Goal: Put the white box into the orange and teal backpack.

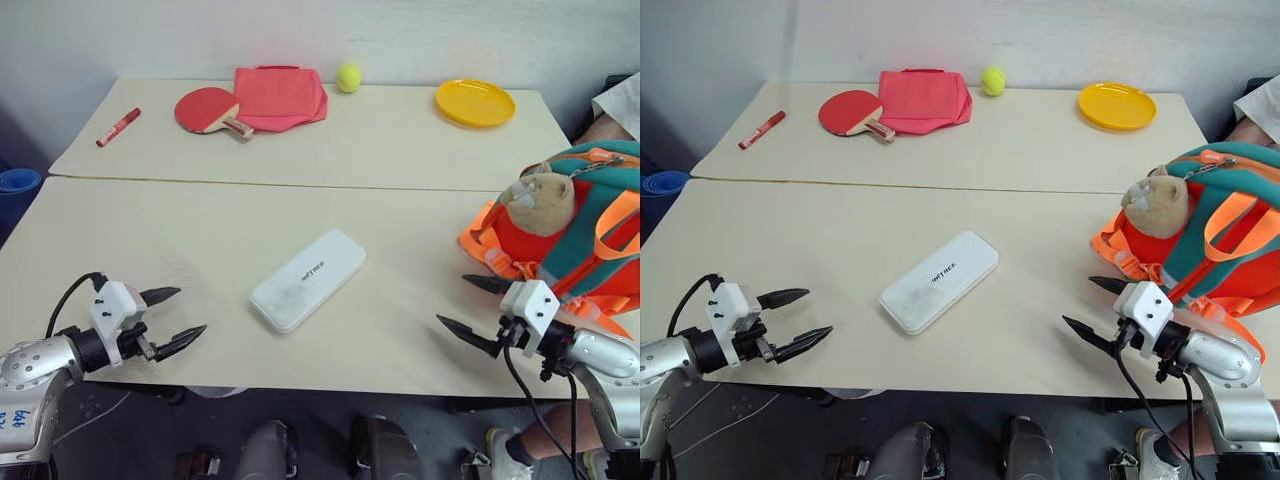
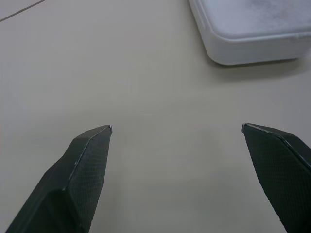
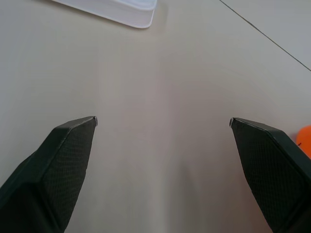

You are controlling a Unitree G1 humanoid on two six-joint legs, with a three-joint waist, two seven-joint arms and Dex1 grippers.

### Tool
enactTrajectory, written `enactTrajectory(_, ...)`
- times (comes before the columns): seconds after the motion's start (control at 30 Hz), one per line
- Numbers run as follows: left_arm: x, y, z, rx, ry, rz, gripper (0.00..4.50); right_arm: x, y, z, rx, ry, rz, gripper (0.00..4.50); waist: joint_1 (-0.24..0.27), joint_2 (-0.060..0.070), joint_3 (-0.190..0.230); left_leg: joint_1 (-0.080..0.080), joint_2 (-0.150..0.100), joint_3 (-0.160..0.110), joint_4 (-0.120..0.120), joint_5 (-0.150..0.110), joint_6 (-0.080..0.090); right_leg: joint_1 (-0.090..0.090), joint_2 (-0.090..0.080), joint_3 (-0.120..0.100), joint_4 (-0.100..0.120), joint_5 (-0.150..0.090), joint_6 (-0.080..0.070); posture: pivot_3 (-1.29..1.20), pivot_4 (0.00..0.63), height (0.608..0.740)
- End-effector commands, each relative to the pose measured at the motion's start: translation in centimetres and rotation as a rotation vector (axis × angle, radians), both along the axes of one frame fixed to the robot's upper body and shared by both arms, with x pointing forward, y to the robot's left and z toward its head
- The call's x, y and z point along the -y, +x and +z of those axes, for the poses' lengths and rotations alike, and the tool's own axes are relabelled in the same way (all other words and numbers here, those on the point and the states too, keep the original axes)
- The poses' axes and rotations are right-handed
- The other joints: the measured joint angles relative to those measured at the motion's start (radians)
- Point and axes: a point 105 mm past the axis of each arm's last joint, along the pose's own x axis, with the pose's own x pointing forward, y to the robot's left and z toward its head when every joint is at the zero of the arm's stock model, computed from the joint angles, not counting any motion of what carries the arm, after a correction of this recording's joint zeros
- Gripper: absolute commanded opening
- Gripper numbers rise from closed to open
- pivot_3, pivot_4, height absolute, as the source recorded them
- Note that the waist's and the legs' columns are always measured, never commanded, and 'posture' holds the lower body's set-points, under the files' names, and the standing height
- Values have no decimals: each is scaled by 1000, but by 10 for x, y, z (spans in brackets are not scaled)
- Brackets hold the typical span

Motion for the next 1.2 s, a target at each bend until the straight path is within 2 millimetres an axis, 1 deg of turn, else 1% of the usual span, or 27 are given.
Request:
enactTrajectory(0.03,-2,-2,13,49,8,4,4500,7,0,13,43,30,-12,4491,-1,0,0,0,0,0,0,0,0,0,0,0,0,0,0,0,150,740)
enactTrajectory(0.13,3,0,18,60,-33,16,4500,2,1,13,29,61,-1,4491,1,0,0,0,0,0,0,0,0,0,0,0,0,0,0,0,150,740)
enactTrajectory(0.17,6,0,20,59,-49,5,4500,-2,4,16,28,88,-3,4491,1,0,0,0,0,0,1,0,0,0,0,0,0,0,0,0,150,740)
enactTrajectory(0.2,10,0,20,51,-43,-9,4500,-8,13,26,20,181,-41,4491,1,0,0,0,0,0,1,0,0,0,0,0,0,0,0,0,150,740)
enactTrajectory(0.23,14,-1,21,31,-43,-28,4500,-15,25,42,11,325,-94,4491,-2,0,0,0,0,0,1,0,0,0,0,0,1,0,0,0,150,740)
enactTrajectory(0.27,21,-5,23,-2,-76,-67,4500,-34,31,53,-13,327,-31,4491,-12,0,0,0,0,0,2,0,0,0,0,1,2,0,0,0,150,740)
enactTrajectory(0.3,26,-8,25,-33,-89,-97,4500,-52,32,59,-31,269,49,4491,-18,1,1,0,1,0,3,0,-1,-1,0,2,3,0,0,0,150,740)
enactTrajectory(0.33,30,-9,26,-56,-92,-117,4500,-65,33,62,-45,204,102,4491,-23,2,1,-1,1,0,4,0,-1,-2,0,2,4,0,0,0,150,740)
enactTrajectory(0.37,34,-12,24,-81,-77,-143,4095,-76,36,62,-79,152,136,4092,-23,2,1,-1,1,0,4,0,-1,-2,0,2,5,0,-1,0,150,740)
enactTrajectory(0.4,36,-13,22,-95,-53,-160,3907,-84,39,64,-103,129,143,3889,-24,2,1,-1,2,-1,3,-1,-2,-2,0,2,5,-1,-2,0,150,740)
enactTrajectory(0.5,39,-15,11,-122,-3,-176,2960,-103,59,74,-68,27,141,2813,-24,2,1,-1,3,-1,3,-2,-4,-2,2,0,4,-3,-5,0,150,740)
enactTrajectory(0.53,43,-16,8,-129,0,-182,2613,-107,68,76,-59,7,125,2464,-24,2,1,-1,3,-1,2,-2,-4,-3,2,0,4,-3,-5,0,150,740)
enactTrajectory(0.57,50,-18,4,-136,-5,-201,2275,-112,81,77,-73,17,91,2082,-24,2,1,-2,3,-1,3,-1,-4,-3,2,-1,4,-3,-5,0,150,740)
enactTrajectory(0.6,55,-20,2,-141,-9,-215,2000,-115,90,77,-85,24,67,1777,-26,2,1,-3,3,0,4,-2,-4,-4,2,0,4,-3,-5,0,150,740)
enactTrajectory(0.63,60,-21,0,-141,-14,-229,1631,-118,99,76,-94,1,55,1380,-26,2,1,-3,3,1,5,-2,-4,-4,2,0,5,-3,-5,0,150,740)
enactTrajectory(0.67,64,-20,-1,-133,-15,-228,1358,-122,106,74,-98,-20,47,1071,-26,2,1,-3,3,1,7,-2,-3,-4,2,0,6,-2,-4,0,150,740)
enactTrajectory(0.77,72,-13,-3,-101,-20,-208,412,-138,122,66,-152,-21,49,29,-24,2,1,-4,3,1,8,-2,-3,-4,2,0,6,-2,-4,0,150,740)
enactTrajectory(0.8,77,-15,-4,-123,-43,-224,82,-140,126,60,-174,-22,56,0,-23,1,1,-4,3,1,8,-2,-3,-4,2,0,7,-2,-4,0,150,740)
enactTrajectory(0.83,80,-15,-5,-124,-44,-237,33,-142,130,55,-186,-30,64,0,-24,1,0,-4,3,1,8,-1,-3,-4,2,-1,7,-2,-4,0,150,740)
enactTrajectory(0.93,81,-12,-9,-126,-19,-246,33,-146,138,44,-215,-57,91,0,-26,1,0,-4,3,1,8,-1,-2,-3,3,-1,8,-2,-4,0,150,740)
enactTrajectory(1.1,82,-5,-6,-112,-32,-238,33,-153,148,39,-222,-70,121,0,-30,1,0,-5,3,2,8,-1,-1,-3,3,0,8,-1,-3,0,150,740)
enactTrajectory(1.2,83,-2,-6,-106,-26,-242,33,-157,146,37,-240,-65,161,0,-32,1,0,-5,4,2,8,-1,-1,-4,4,0,8,-1,-3,0,150,740)
